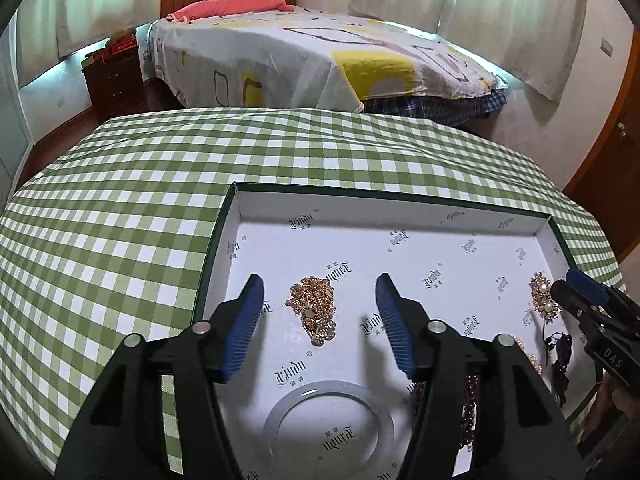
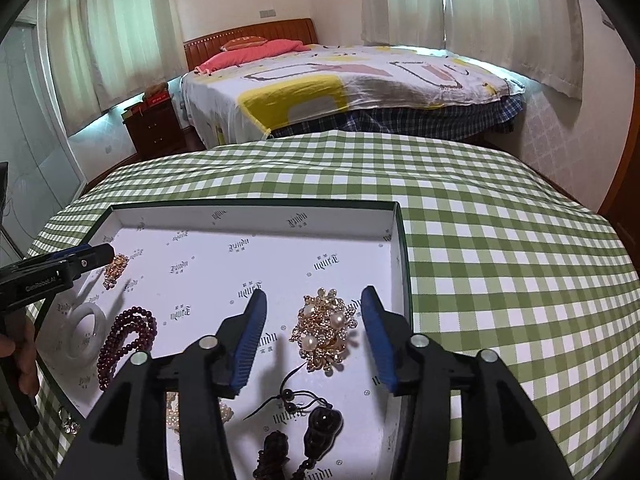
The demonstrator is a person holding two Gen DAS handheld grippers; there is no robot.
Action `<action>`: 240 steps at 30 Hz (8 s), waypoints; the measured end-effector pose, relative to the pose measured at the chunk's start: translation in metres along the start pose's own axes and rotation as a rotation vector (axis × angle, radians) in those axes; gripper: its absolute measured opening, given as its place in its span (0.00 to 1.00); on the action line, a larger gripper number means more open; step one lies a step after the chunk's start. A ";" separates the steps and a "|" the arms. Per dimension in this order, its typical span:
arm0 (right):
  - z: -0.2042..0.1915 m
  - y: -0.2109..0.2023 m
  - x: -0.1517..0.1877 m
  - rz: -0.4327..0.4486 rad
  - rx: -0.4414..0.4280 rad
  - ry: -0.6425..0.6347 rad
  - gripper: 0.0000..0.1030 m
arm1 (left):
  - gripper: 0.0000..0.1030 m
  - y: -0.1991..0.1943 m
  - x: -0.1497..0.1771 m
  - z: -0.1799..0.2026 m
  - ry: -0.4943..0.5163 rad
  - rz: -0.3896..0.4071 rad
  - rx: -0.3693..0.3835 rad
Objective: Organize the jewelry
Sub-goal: 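Lower the gold chain into the box and open the left tool while the right tool releases the brooch, then lift both open tools out of the box toward the remaining jewelry, then grasp the silver ring with the left tool while the right tool grasps the red tassel gold pendant, then carry the ring and the red tassel pendant over the box with both tools, then open the left tool to drop the ring while the right tool releases the pendant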
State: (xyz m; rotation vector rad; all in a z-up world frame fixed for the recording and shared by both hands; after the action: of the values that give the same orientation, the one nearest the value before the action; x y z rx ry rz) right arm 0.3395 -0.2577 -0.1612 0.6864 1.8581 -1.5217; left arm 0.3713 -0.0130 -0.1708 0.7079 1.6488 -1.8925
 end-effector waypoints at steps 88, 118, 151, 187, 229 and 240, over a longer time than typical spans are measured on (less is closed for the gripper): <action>-0.060 -0.079 0.114 -0.051 -0.021 -0.059 0.19 | 0.77 -0.135 0.139 0.008 0.038 0.145 -0.003; -0.041 -0.078 0.110 -0.049 -0.026 -0.014 0.19 | 0.21 -0.097 0.142 0.027 0.070 -0.008 0.079; -0.048 -0.089 0.106 -0.020 -0.013 -0.038 0.19 | 0.20 -0.120 0.137 0.017 0.069 0.061 0.074; -0.068 -0.111 0.000 0.196 -0.032 -0.097 0.19 | 0.20 -0.141 0.038 0.038 0.099 0.247 0.120; -0.047 0.027 -0.004 -0.067 0.000 -0.070 0.19 | 0.21 0.014 0.013 0.040 0.089 -0.052 0.042; -0.045 0.025 -0.004 -0.062 -0.005 -0.055 0.31 | 0.46 0.009 0.012 0.041 0.087 -0.033 0.039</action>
State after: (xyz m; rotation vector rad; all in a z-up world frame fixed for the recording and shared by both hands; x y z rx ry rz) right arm 0.3540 -0.2085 -0.1687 0.5832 1.8570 -1.5589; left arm 0.3670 -0.0551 -0.1804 0.7934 1.6903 -1.9466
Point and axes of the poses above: each gripper's, at about its wrist camera, not at the fingertips, and y roughly the way its jaws point, z to its right, x to its underside, the point moved 2 cm from there along y, roughly the way its jaws point, and after that the axes turned 4 degrees about z, right-handed, at the moved point
